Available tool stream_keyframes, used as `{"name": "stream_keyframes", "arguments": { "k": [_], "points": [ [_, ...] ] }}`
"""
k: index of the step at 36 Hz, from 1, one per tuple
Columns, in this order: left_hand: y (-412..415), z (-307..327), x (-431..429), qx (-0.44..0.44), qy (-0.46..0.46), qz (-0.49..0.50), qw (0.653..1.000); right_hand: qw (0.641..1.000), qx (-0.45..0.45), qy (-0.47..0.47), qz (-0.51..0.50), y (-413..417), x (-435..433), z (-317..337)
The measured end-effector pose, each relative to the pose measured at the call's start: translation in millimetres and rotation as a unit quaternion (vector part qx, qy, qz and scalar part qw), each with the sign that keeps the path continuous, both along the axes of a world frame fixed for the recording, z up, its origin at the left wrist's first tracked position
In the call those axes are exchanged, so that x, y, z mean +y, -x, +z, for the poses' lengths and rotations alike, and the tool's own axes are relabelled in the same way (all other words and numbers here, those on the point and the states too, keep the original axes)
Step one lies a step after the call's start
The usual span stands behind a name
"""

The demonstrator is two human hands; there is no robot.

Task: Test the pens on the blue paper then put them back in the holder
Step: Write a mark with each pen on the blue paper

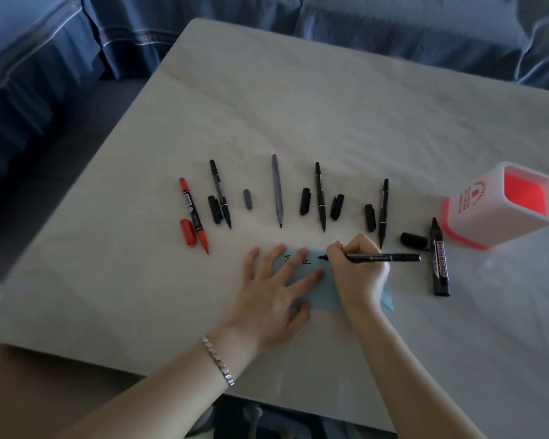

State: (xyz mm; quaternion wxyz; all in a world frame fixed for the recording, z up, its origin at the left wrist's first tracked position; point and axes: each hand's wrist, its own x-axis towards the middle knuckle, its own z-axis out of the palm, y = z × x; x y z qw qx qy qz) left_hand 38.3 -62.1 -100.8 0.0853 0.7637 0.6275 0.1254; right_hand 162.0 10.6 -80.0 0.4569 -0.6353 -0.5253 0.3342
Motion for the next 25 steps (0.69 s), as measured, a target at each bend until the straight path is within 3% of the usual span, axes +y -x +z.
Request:
{"name": "stream_keyframes", "arguments": {
  "k": [25],
  "points": [
    [-0.4,-3.2,0.5,-0.003,-0.008,0.009,1.0,1.0,-0.011,-0.013,-0.009,0.5,-1.5,-1.7]
  ]
}}
